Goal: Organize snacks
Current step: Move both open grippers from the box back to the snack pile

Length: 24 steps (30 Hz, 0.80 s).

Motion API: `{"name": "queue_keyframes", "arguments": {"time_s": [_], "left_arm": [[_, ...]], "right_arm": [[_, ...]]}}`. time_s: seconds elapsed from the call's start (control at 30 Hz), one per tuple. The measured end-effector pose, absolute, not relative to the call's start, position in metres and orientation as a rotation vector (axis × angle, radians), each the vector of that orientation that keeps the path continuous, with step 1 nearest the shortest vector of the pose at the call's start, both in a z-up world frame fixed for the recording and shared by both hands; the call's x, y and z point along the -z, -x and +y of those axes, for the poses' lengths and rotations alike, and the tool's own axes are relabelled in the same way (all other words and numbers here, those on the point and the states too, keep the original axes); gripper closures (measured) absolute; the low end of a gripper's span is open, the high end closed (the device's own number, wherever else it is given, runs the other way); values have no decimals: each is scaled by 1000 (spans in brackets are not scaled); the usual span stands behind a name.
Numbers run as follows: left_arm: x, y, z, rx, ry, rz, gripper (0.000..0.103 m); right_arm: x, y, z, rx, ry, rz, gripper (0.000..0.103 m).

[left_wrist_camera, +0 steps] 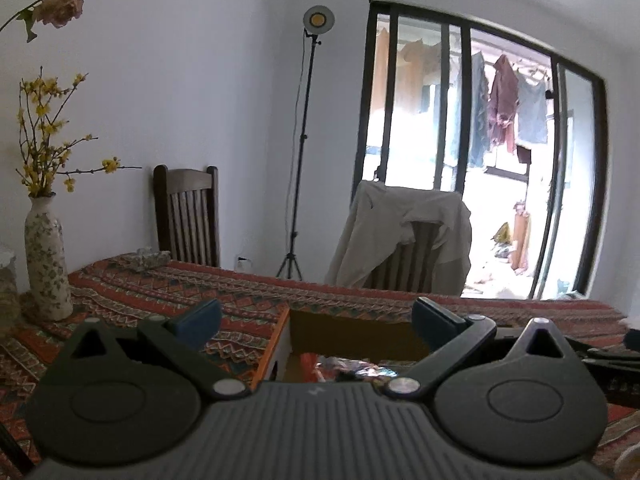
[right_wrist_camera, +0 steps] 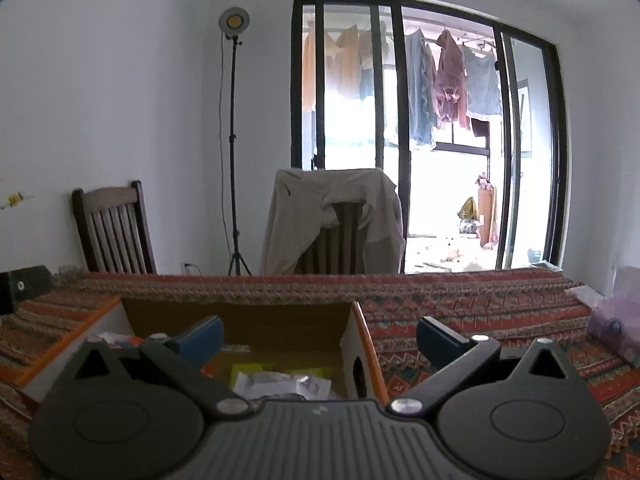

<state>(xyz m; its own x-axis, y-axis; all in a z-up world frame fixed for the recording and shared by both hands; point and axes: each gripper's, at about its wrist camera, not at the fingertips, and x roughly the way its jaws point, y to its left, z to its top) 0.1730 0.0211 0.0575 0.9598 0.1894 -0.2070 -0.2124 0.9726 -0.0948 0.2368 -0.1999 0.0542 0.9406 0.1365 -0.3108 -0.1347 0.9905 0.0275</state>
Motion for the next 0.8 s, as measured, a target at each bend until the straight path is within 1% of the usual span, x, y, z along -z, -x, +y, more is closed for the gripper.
{"name": "queue_keyframes", "arguments": {"time_s": [0.13, 0.33, 0.57, 0.8], "left_arm": [[-61, -159, 22, -187, 103, 213, 0], [-49, -136, 29, -144, 81, 259, 0], [-25, -107, 36, -117, 32, 286, 0], [2, -85, 47, -107, 60, 331, 0]], "right_arm": [[-62, -224, -203, -149, -3, 314, 0], [-59, -203, -210, -165, 5, 342, 0], [-37, -178, -216, -189, 13, 416, 0], [-17, -155, -218, -192, 30, 480, 0]]}}
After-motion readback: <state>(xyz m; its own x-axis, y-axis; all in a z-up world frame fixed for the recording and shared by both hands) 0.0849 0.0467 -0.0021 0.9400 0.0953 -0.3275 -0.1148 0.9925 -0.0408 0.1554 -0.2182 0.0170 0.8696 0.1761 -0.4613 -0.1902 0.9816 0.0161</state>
